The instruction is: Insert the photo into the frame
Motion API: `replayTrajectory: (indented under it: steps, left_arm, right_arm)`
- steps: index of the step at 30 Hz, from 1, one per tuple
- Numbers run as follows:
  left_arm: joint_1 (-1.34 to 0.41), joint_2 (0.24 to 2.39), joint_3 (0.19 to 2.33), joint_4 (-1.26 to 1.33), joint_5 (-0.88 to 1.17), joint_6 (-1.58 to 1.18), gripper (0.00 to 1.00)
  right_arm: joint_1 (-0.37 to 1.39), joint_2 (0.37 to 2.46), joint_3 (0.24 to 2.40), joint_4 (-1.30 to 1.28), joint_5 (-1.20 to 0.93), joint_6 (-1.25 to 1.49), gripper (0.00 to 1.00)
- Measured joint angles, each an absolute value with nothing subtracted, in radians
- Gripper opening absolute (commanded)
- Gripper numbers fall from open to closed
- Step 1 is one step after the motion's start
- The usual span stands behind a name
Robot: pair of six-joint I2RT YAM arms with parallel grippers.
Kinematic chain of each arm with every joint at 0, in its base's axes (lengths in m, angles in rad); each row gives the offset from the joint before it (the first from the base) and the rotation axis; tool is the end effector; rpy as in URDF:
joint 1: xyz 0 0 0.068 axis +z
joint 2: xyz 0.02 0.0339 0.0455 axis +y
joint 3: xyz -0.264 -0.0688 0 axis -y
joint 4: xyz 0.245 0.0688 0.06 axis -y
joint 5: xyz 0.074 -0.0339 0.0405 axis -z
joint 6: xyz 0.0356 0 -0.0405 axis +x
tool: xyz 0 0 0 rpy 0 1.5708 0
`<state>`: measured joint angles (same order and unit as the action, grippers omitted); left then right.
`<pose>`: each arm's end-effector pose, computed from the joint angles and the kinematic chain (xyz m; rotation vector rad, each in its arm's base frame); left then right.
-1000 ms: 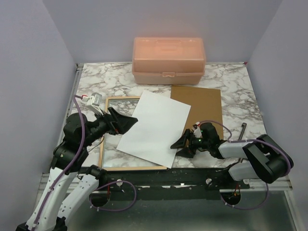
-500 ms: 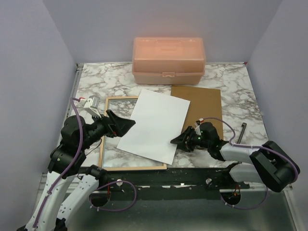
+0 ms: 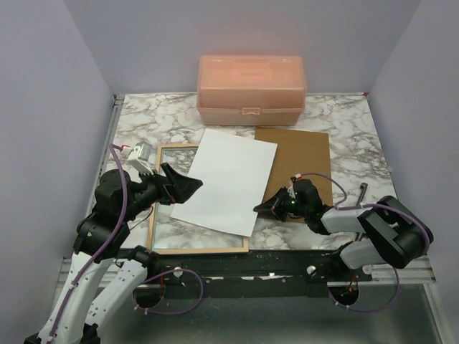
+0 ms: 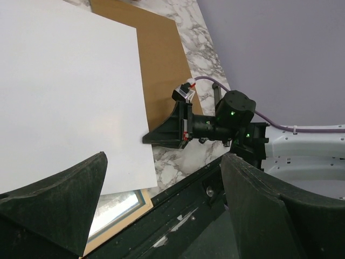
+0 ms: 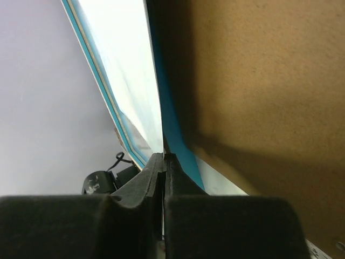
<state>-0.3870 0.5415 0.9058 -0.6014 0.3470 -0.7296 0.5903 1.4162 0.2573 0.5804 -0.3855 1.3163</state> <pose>0.0934 -0.0511 0.3677 -0.0662 1.9352 -1.0850 0.1770 0.1347 0.1154 0.6416 2.4341 1.3877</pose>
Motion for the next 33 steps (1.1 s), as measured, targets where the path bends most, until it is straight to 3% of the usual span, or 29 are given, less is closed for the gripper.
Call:
replayTrajectory:
  steps: [10, 19, 33]
  left_arm:
    - [-0.387, 0.548, 0.901, -0.661, 0.300, -0.722, 0.88]
    - [-0.387, 0.593, 0.901, -0.710, 0.268, -0.714, 0.88]
    - [-0.387, 0.628, 0.874, -0.725, 0.269, -0.706, 0.88]
  right_arm:
    - [0.590, 1.385, 0.338, 0.542, -0.396, 1.257, 0.00]
    - [0.590, 1.367, 0.492, 0.342, -0.459, 1.113, 0.00]
    - [0.590, 1.507, 0.604, 0.162, -0.611, 0.933, 0.00]
